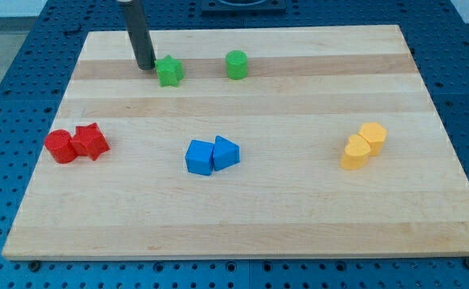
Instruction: Move the green star towards the green circle
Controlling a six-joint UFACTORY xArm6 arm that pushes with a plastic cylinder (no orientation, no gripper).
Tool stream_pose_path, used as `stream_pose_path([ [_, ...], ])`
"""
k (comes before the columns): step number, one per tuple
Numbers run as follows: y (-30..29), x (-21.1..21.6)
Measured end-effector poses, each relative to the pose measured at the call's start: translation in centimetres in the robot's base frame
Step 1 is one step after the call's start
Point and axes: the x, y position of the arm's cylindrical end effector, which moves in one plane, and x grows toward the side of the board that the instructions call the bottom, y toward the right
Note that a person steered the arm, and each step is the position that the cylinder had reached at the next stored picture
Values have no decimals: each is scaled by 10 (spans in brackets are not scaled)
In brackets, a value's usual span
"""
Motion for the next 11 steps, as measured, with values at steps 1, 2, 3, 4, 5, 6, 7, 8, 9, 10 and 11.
stream_pose_path([
  [1, -6, 17],
  [2, -5, 27],
  [3, 9, 28],
  [4, 23, 33],
  [5, 40, 34],
  [6, 57, 34],
  [7, 79, 31],
  [8, 104, 22],
  [9, 128, 17],
  [10, 131, 17],
  [11, 101, 21],
])
